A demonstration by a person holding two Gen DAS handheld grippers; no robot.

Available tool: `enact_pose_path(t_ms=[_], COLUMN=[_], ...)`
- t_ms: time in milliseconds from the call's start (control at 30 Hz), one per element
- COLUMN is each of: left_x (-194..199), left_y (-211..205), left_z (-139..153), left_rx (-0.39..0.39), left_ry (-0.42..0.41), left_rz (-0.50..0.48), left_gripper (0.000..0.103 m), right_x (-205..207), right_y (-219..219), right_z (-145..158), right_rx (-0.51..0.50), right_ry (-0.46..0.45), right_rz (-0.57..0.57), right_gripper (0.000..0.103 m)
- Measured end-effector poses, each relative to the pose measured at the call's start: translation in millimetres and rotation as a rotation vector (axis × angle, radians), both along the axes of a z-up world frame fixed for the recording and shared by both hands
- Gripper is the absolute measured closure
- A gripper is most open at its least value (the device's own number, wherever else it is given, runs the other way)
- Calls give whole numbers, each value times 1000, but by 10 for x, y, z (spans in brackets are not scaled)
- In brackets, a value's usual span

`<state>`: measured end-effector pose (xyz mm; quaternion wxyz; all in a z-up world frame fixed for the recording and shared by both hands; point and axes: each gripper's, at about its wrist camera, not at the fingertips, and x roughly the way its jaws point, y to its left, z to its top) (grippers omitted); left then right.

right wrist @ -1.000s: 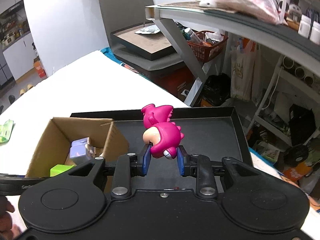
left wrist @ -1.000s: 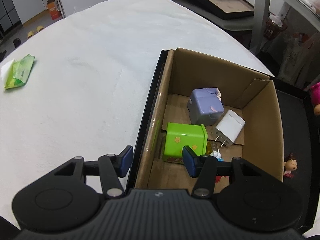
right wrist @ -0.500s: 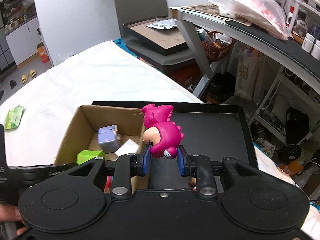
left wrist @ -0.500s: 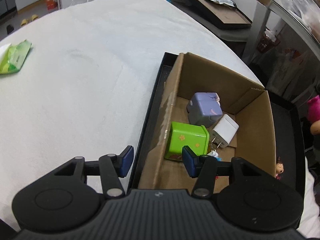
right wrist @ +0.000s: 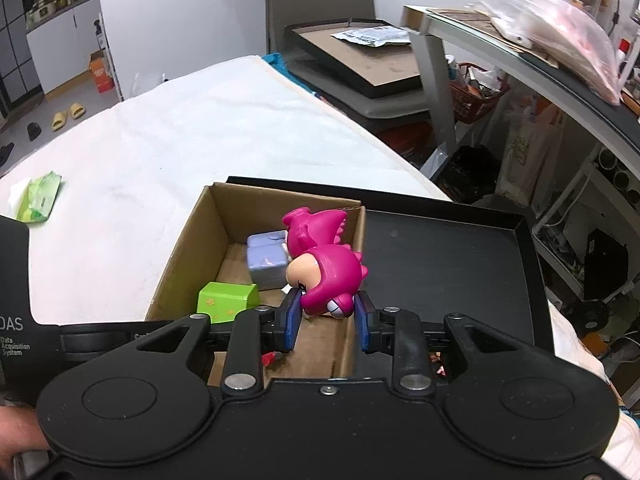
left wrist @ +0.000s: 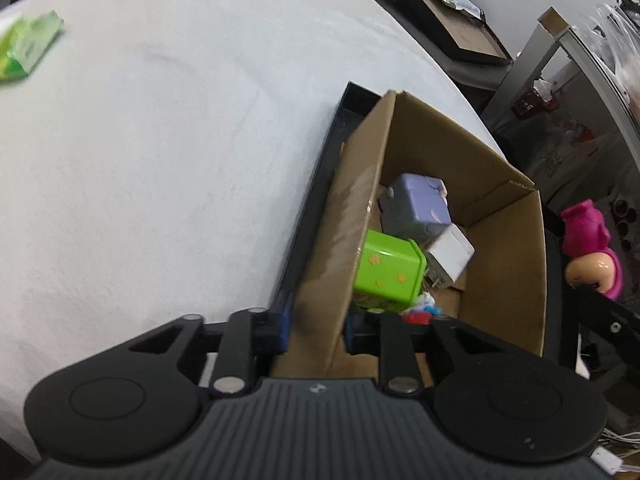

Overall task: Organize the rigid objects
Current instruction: 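Carry the pink dinosaur with the right gripper and drop it into the box, then move the right gripper to the brown-haired girl figurine and grasp it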

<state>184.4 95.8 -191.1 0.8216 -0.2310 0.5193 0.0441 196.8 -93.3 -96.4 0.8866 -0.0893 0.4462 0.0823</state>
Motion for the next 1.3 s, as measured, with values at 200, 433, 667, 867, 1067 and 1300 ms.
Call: enact_pose_path(t_ms=[200, 433, 667, 867, 1067, 1300], left_x=[-23, -39, -41, -33, -21, -16], left_y=[18, 36, 32, 12, -12, -37], left_z=[1, 11, 18, 25, 24, 32], left_rx=[-19, -35, -34, -25, -14, 5], left_ry=[-1, -2, 0, 3, 4, 6], left_rz=[13, 17, 18, 16, 17, 14], left_gripper=[81, 80, 80, 80, 80, 80], right_x=[33, -13, -156, -248, -296, -319], right_y=[110, 79, -79, -291, -494, -751], right_z=[-54, -49, 75, 159, 163, 145], right_rx=[-27, 3, -26, 3, 41, 101], right_ry=[7, -2, -69, -131, -146, -152], right_rz=[5, -19, -39, -67, -90, -128], right_gripper=[75, 31, 13, 5, 4, 0])
